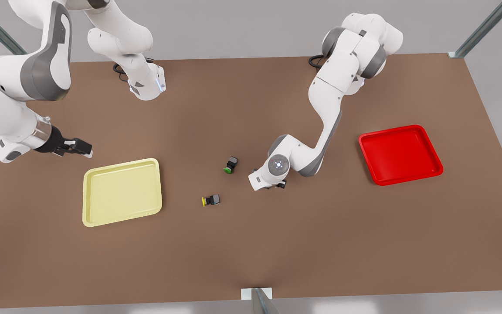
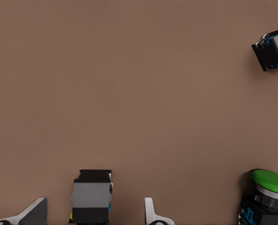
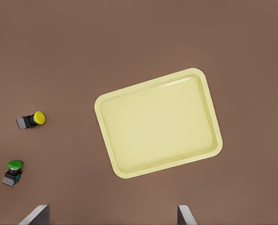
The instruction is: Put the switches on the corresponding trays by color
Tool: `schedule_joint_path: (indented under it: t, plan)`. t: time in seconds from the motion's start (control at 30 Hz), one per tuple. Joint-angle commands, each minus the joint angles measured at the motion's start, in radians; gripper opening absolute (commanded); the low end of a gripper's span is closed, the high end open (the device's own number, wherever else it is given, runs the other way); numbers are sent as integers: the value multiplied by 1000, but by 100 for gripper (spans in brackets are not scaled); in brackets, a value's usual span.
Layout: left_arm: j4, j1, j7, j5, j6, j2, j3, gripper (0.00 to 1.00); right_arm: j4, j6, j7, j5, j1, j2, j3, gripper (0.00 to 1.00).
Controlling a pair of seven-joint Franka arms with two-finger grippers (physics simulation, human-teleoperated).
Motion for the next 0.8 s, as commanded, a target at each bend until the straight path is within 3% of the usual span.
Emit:
schedule_joint_path:
  t: [0.0, 0.07, 0.17, 0.2, 0.33, 0.37, 0.4, 0.47, 0.77]
  plan:
    - [-1, 0, 0, 0, 0, 0, 0, 100, -1, 0, 1, -1, 3, 0, 5, 100]
    - [-2, -2, 2, 6, 0, 15, 1, 100, -59, 87, -4, -13, 109, 32, 62, 100]
    - [-5, -2, 0, 10, -3, 17, 0, 100, -98, 233, -284, -45, 215, 96, 159, 100]
    - [-5, -3, -2, 10, -3, 18, 0, 100, -108, 300, -442, -45, 215, 133, 211, 100]
    - [-5, -17, -3, 3, -3, 24, 0, 100, -124, 566, -1152, -41, 217, 311, 248, 100]
    - [-5, -18, -2, 5, -3, 29, 1, 99, -124, 626, -1267, -36, 217, 365, 258, 100]
    - [-5, -21, 0, 6, -3, 29, 1, 89, -122, 678, -1349, -39, 209, 409, 312, 100]
    - [-4, -21, 8, 10, -1, 31, 1, 84, -124, 746, -1358, -87, 217, 474, 375, 100]
    - [-5, -23, 3, 45, 31, 29, 14, 83, -52, 781, -1309, -153, 266, 652, 358, 100]
